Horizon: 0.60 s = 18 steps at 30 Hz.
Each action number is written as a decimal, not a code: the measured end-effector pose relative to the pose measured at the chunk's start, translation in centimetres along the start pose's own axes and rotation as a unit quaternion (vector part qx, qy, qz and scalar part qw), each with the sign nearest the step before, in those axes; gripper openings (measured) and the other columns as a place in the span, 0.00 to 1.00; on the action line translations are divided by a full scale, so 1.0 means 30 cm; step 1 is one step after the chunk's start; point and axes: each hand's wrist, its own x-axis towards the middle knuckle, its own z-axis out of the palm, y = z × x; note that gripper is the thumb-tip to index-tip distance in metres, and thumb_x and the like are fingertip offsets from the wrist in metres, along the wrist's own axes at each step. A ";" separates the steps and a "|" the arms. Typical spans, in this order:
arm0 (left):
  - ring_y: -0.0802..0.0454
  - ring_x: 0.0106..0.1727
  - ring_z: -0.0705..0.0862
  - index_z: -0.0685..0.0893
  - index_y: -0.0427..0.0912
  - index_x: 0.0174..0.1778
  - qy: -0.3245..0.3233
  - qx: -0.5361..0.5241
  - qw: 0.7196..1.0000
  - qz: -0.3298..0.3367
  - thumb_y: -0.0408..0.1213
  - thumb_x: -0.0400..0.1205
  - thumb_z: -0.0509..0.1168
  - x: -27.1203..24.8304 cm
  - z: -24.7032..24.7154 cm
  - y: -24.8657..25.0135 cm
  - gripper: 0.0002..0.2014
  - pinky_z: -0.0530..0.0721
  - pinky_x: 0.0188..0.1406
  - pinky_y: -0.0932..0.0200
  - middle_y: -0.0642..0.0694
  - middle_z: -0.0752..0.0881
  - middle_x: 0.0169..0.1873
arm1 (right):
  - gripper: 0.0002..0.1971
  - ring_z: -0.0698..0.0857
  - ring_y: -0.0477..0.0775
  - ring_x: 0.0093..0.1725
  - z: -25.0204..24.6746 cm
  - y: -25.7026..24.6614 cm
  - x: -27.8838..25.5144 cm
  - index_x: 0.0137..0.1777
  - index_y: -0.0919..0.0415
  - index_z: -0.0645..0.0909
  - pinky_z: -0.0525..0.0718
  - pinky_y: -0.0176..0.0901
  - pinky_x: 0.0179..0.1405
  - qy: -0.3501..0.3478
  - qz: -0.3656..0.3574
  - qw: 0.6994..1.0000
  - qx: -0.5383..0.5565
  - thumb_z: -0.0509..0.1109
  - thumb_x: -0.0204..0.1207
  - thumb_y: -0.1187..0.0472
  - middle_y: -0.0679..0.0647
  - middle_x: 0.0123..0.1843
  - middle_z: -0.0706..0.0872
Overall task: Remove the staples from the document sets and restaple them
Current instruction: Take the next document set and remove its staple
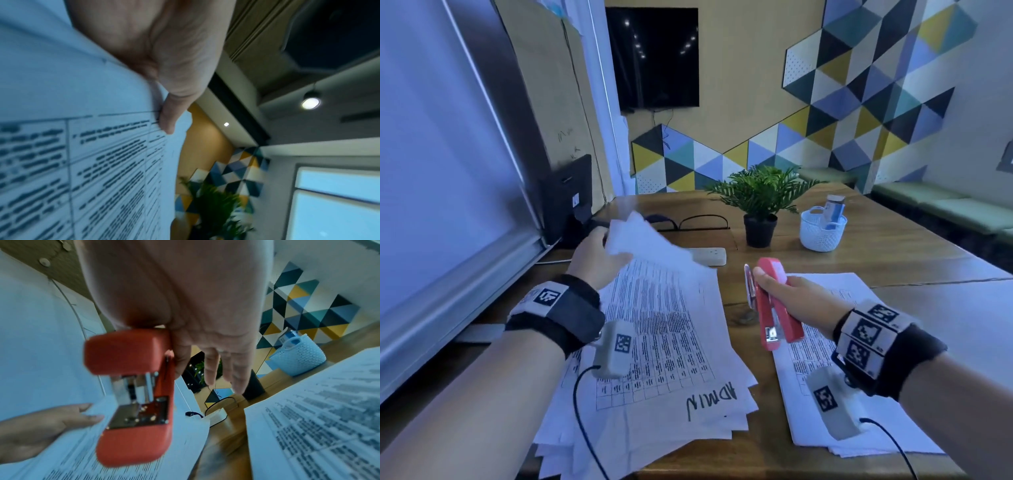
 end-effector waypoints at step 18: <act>0.45 0.61 0.86 0.78 0.38 0.67 -0.047 -0.408 0.909 0.066 0.32 0.80 0.70 -0.113 -0.087 0.309 0.20 0.84 0.62 0.48 0.42 0.86 0.61 | 0.24 0.85 0.48 0.26 -0.195 0.061 -0.046 0.50 0.64 0.83 0.82 0.38 0.24 -0.027 -0.083 0.937 0.337 0.69 0.69 0.42 0.55 0.34 0.87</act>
